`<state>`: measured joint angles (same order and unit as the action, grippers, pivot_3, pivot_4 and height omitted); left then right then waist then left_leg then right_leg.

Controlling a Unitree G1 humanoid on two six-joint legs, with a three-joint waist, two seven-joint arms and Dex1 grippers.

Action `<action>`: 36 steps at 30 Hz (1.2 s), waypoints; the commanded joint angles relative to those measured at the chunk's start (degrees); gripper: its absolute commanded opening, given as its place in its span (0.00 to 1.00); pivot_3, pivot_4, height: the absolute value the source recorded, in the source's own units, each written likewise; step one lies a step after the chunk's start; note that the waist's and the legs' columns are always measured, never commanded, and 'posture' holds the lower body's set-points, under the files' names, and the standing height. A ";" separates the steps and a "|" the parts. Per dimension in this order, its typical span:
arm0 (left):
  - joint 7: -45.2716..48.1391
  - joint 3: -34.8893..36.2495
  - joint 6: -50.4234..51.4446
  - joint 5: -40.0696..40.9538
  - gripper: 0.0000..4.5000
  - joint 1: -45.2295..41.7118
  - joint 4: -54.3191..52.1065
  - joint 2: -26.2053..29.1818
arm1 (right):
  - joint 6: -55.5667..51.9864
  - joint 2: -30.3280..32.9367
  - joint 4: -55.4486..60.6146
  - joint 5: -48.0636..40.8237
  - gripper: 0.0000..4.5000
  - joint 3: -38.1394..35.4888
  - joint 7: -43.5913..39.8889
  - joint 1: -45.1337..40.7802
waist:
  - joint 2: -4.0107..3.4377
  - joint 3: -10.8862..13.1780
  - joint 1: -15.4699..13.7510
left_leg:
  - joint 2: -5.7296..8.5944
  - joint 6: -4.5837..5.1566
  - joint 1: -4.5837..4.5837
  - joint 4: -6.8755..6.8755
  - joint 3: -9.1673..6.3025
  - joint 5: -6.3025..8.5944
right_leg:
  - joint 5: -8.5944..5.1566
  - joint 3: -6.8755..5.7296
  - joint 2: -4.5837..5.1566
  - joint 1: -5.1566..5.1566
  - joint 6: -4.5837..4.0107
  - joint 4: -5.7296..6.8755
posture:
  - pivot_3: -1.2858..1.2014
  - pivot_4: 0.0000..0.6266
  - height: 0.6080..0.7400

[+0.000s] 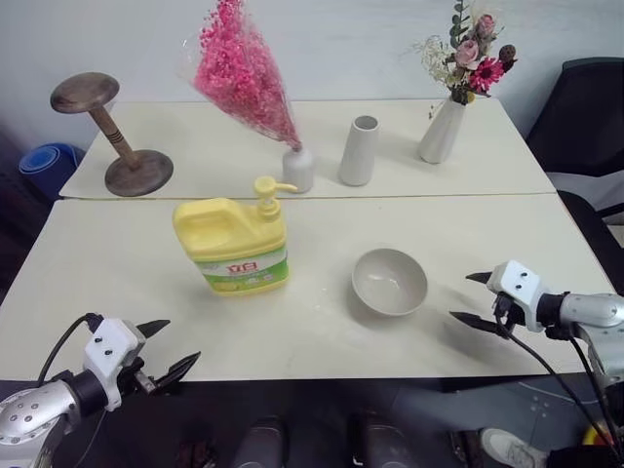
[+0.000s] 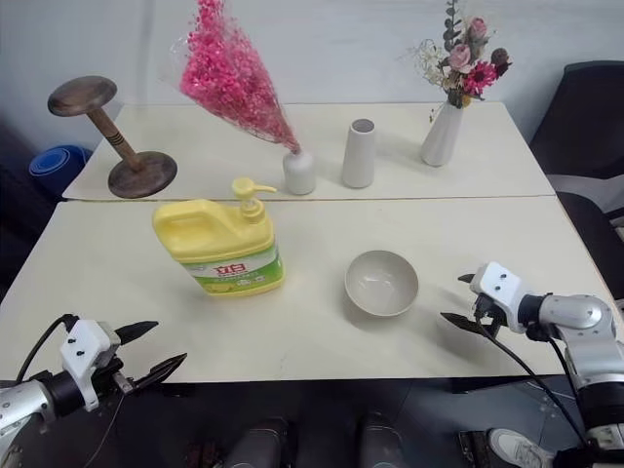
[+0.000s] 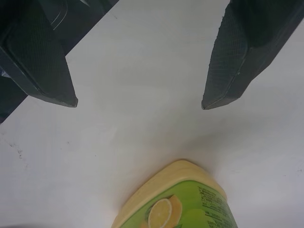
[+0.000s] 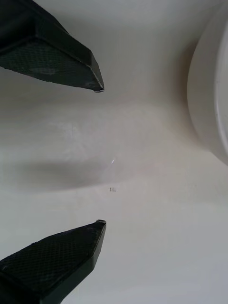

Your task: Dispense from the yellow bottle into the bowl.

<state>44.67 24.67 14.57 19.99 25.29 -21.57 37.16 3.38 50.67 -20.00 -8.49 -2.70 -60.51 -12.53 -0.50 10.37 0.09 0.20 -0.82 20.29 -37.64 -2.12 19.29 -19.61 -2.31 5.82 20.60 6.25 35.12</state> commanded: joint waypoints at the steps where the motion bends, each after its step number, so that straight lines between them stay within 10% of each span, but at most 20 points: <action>1: 0.44 0.73 -0.70 -0.20 0.99 -0.12 0.11 0.98 | -0.57 -0.40 2.22 -1.16 1.00 -1.53 0.36 0.27 | 0.00 0.00 0.03 | 0.00 0.00 0.00 -0.01 0.00 0.00 | 0.00 0.00 0.00 0.00 0.00 0.00 | 0.52 0.24 1.00; 14: 3.31 0.86 3.09 4.14 0.99 -0.84 -2.68 1.82 | -6.88 2.21 7.69 -4.85 1.00 -3.14 -2.24 0.05 | 0.00 0.00 0.00 | 0.00 0.00 0.00 -0.05 -0.01 0.00 | 0.00 0.01 0.01 0.00 0.00 0.08 | 0.52 0.24 1.00; 29: 14.21 11.00 25.51 31.78 0.99 -10.84 -20.77 26.41 | -16.38 3.33 37.81 -8.70 1.00 5.66 -8.48 -3.47 | -0.11 0.46 -0.06 | 0.01 -0.05 0.13 -0.17 -0.25 0.00 | -0.04 -0.14 0.06 0.04 -0.08 0.20 | 0.52 0.24 1.00; 36: 14.84 4.84 25.81 31.96 1.00 -20.82 -17.58 29.34 | -11.45 -2.69 33.42 2.99 0.57 12.29 0.27 -2.04 | -0.11 0.49 0.01 | 0.11 -0.03 0.32 -0.16 -0.19 0.00 | -0.03 -0.11 0.01 0.26 -0.06 0.21 | 0.52 0.24 1.00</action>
<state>59.47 29.99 40.31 51.14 6.05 -39.52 65.86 -8.81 48.32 13.07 -7.14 9.72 -61.71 -14.64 -0.61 10.86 0.10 0.30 -0.85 20.69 -37.82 -2.30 19.29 -19.64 -2.40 5.81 20.97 6.19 35.39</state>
